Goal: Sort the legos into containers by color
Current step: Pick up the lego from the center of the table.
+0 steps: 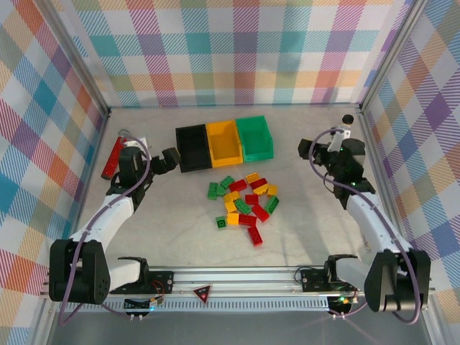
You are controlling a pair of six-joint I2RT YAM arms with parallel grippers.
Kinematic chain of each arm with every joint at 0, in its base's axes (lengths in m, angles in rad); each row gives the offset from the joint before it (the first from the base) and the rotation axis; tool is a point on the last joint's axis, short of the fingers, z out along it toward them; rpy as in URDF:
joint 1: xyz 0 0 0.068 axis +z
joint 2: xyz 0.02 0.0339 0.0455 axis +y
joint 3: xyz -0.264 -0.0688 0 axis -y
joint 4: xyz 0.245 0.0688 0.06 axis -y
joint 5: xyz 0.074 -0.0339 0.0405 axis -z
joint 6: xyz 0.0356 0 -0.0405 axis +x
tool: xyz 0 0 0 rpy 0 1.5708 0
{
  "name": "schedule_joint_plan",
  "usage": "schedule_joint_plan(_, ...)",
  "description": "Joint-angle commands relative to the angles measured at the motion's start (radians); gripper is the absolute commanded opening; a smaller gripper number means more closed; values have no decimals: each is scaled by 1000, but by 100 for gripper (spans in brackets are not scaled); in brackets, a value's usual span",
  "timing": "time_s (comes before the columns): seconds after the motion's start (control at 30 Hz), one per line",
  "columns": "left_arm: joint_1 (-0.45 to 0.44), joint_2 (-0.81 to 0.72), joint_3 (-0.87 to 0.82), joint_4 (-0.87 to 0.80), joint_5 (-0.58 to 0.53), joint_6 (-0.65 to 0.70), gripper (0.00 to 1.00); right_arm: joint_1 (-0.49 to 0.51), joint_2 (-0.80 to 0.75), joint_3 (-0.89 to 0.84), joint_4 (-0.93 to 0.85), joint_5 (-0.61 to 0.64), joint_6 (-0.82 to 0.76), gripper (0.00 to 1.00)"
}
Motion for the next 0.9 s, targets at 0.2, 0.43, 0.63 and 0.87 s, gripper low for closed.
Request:
schedule_joint_plan(0.2,-122,-101,-63,-173,109,-151,100,25,104,-34,-43,-82,133,99)
schedule_joint_plan(0.43,-388,-143,-61,-373,-62,-136,98,126,134,-81,-13,60,101,99)
schedule_joint_plan(0.63,-555,-106,-10,-490,-146,-153,96,254,155,-135,49,209,115,99)
schedule_joint_plan(0.87,-699,39,56,-501,-257,-164,95,354,141,-137,63,305,114,99)
